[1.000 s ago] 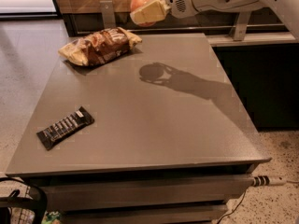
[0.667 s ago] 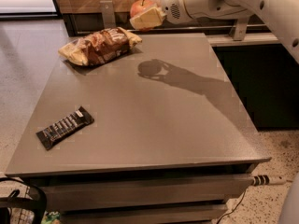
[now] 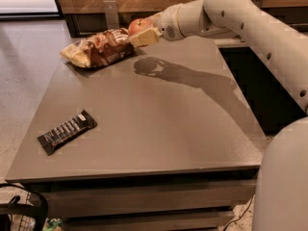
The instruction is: Move apple near brown chip bag
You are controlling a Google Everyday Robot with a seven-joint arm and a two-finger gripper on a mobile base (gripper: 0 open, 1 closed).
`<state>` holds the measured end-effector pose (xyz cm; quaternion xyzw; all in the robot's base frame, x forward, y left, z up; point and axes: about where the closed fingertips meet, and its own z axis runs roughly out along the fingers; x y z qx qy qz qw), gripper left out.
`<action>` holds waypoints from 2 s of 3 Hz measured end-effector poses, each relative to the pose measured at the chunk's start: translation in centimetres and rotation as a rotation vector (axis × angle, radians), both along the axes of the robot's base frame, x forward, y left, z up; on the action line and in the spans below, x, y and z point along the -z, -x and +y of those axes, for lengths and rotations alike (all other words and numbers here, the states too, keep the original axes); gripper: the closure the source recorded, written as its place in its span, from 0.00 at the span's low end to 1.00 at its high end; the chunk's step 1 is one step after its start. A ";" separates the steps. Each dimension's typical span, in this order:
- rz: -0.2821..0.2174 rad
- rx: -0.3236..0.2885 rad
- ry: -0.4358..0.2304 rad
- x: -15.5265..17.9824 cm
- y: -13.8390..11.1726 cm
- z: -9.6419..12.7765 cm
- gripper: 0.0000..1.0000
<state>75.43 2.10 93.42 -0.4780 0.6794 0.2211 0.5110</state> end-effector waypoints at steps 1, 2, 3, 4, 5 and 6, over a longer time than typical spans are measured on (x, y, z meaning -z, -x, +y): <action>0.066 0.031 0.013 3.5 -1.6 -0.1 1.00; 0.125 0.066 -0.001 7.4 -2.9 -0.6 1.00; 0.154 0.095 -0.023 10.0 -3.5 -0.9 1.00; 0.154 0.097 -0.024 9.9 -3.6 -0.9 0.82; 0.155 0.097 -0.024 9.9 -3.6 -0.9 0.59; 0.157 0.093 -0.024 10.0 -3.5 -0.6 0.36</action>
Offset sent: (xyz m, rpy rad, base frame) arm 0.0452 -0.0185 -0.1222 0.0282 0.1956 -0.1238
